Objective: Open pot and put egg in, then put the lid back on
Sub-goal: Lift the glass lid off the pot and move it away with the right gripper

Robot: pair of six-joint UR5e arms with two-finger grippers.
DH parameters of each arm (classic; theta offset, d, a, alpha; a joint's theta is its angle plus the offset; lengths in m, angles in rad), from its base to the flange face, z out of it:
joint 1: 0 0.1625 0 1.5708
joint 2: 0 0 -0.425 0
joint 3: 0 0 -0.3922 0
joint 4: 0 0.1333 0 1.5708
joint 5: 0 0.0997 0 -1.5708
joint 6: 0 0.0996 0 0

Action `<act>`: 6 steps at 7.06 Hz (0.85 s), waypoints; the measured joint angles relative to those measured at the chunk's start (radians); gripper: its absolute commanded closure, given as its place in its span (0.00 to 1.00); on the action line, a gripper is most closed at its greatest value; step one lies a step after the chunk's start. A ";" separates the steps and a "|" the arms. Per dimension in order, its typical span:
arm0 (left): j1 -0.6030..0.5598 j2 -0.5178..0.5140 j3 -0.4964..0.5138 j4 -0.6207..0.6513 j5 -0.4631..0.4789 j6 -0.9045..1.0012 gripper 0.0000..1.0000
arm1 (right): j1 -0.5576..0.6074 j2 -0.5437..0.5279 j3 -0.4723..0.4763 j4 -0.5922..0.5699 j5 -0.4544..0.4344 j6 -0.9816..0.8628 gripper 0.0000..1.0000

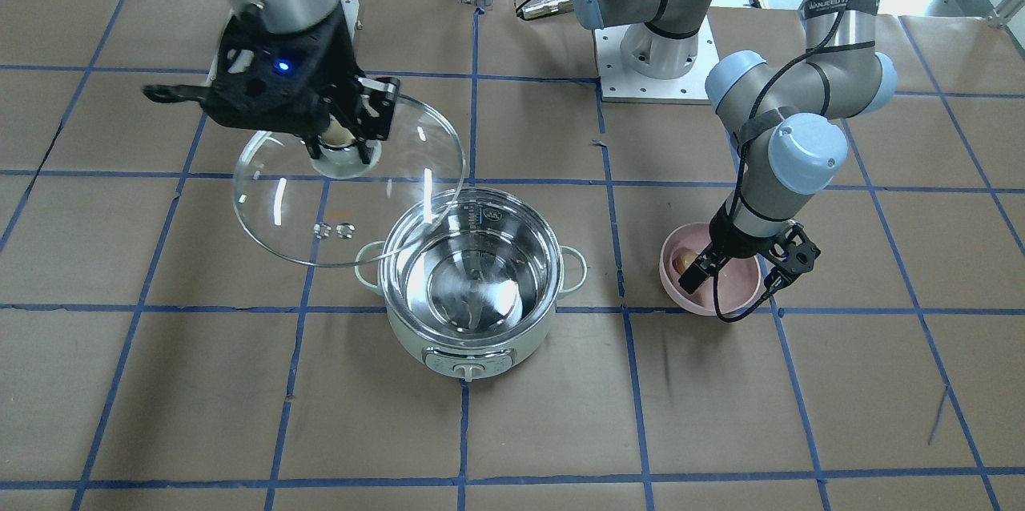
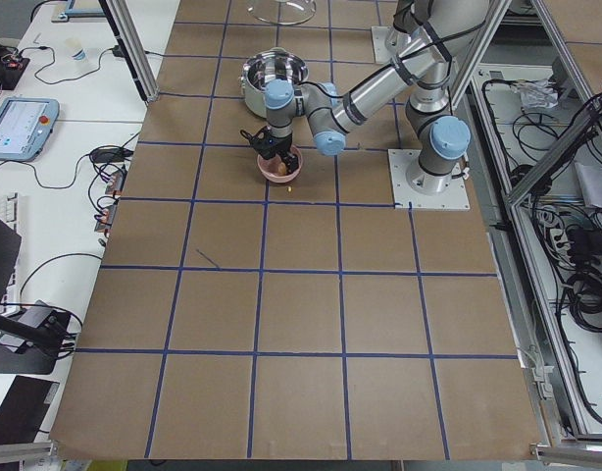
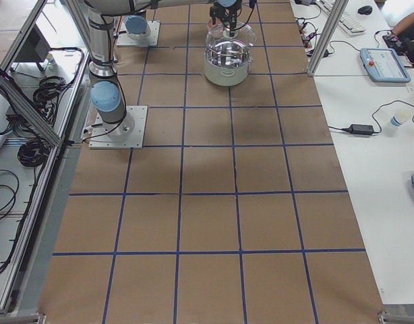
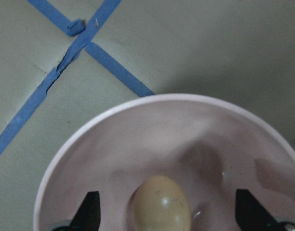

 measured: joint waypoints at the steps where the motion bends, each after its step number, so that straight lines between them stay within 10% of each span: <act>1: 0.000 -0.002 -0.001 0.011 -0.001 0.027 0.02 | -0.078 -0.050 0.007 0.085 -0.004 -0.088 0.96; 6: 0.000 -0.005 -0.002 0.017 -0.035 0.055 0.14 | -0.162 -0.121 0.133 0.024 -0.058 -0.199 0.96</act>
